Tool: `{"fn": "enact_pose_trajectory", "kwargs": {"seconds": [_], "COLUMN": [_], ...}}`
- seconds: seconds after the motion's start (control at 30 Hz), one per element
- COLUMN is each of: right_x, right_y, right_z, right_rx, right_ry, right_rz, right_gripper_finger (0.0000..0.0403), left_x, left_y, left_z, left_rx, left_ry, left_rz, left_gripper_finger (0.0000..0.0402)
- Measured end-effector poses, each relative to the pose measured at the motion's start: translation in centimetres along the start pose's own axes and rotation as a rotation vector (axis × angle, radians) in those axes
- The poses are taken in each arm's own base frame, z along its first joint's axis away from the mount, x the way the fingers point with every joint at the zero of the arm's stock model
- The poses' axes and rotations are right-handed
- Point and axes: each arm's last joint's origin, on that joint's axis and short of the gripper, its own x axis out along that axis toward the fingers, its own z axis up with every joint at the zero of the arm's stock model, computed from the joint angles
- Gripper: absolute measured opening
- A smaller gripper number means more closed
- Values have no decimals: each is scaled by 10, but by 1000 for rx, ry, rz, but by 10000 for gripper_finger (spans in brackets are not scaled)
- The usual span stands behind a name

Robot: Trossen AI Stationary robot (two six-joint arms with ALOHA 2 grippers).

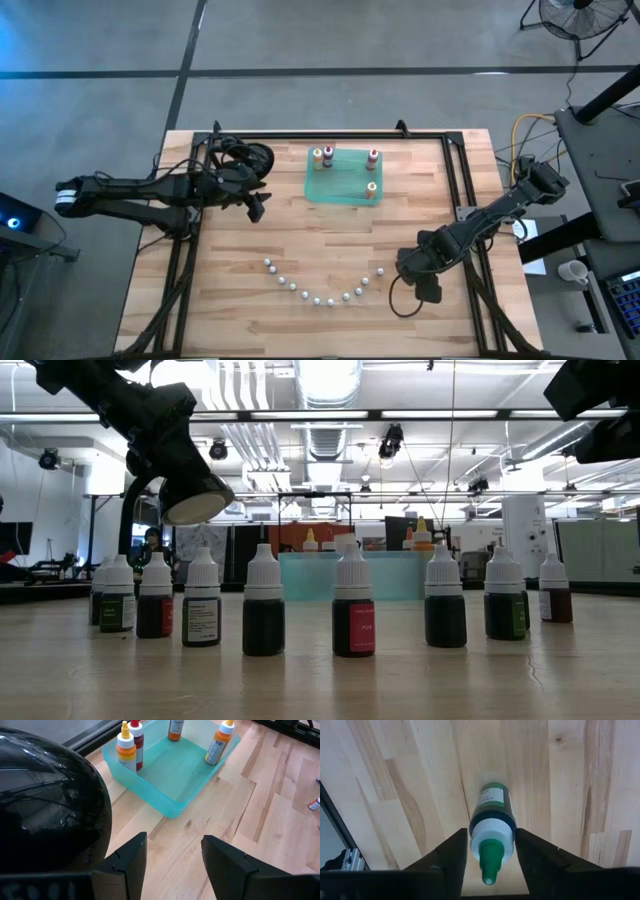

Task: Pick & Place food coloring
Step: Put the large green food coloring bottle into the green bin

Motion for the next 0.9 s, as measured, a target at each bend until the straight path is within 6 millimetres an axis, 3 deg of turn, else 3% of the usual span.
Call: {"fn": "enact_pose_trajectory", "kwargs": {"seconds": [0.37, 0.73, 0.9], "right_x": [0, -5, -26], "right_y": [0, -13, -27], "right_z": [0, 12, 32], "right_rx": [29, 390, 544], "right_ry": [-1, 66, 34], "right_rz": [1, 77, 141], "right_gripper_finger": [111, 107, 106], "left_x": [0, 0, 0], "left_y": [0, 0, 0], "left_z": [0, 0, 0], "left_rx": [1, 30, 57], "left_ry": [0, 0, -2], "left_rz": [0, 0, 3], "left_gripper_finger": [163, 163, 163]}}
